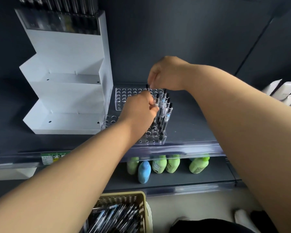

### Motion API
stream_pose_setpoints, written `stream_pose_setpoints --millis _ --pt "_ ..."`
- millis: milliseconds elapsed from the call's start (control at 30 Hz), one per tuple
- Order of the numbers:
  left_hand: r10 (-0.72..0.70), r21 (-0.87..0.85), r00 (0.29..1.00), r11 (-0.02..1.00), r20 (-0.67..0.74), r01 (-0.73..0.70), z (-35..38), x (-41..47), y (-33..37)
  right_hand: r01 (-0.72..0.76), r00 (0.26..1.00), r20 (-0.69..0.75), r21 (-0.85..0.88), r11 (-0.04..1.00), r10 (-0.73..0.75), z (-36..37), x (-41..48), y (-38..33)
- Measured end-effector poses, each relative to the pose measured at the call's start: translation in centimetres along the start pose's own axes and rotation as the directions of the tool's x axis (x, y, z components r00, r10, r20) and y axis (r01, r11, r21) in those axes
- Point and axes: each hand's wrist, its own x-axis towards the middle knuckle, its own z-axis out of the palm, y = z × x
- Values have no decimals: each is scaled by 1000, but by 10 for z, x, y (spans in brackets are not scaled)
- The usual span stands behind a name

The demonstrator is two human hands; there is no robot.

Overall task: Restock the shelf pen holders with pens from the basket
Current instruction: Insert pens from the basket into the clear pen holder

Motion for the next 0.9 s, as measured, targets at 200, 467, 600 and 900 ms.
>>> stream_pose_setpoints --millis 200,467,600,900 --pt "-9 7 1000 1000 1 9 1 1 1 27 998 64 2 1000 -27 12 7 -9" --pt "-20 -42 1000 999 23 21 0 -2 0 -9 999 -32 30 1000 10 9 -8 -7" --pt "-17 -54 999 998 48 20 1 -2 1 -26 998 -64 18 999 28 10 -14 -6" --pt "-2 -54 999 999 35 4 0 -2 -5 -48 997 50 -88 995 52 -3 -19 -6"
